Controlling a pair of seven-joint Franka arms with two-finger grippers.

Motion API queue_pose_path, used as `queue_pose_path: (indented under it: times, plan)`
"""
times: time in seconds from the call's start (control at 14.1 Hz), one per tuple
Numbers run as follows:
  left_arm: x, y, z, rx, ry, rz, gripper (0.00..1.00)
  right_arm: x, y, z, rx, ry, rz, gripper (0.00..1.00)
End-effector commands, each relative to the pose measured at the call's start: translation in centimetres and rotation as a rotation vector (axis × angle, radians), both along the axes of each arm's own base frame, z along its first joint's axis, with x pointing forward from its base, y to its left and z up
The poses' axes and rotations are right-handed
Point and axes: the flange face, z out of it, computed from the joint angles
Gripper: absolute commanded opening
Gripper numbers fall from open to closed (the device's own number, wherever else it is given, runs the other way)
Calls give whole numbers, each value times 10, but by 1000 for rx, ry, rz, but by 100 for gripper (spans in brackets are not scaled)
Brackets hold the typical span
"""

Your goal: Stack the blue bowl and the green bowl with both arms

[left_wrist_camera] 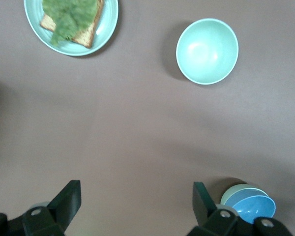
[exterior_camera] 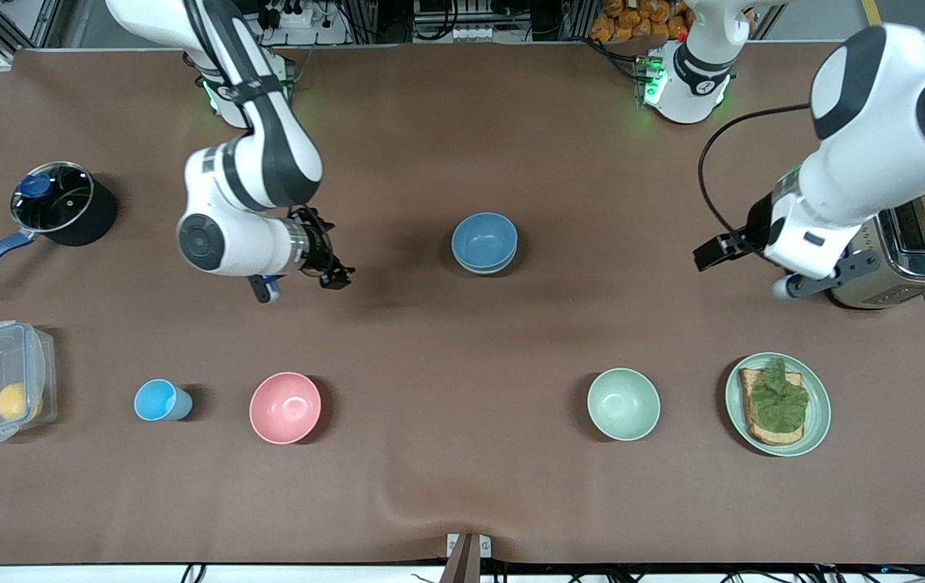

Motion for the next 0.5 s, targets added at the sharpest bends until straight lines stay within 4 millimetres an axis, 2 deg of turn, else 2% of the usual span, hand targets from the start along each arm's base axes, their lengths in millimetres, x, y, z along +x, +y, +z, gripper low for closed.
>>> queue_pose_path:
  times: [0.0,0.14,0.28,0.43]
  plan:
    - [-15,25,20,34,-27,-80,100,14,-38,42,-6,9,43,100]
    - [-15,42,23,51,-7,-216,100,26,-60,72,-40,28,65,100]
    - [-17,53,32,53,5,-244,100,31,-86,95,-35,39,128,100]
    - [-16,62,79,50,-32,-290,100,32,-126,118,12,7,193,100]
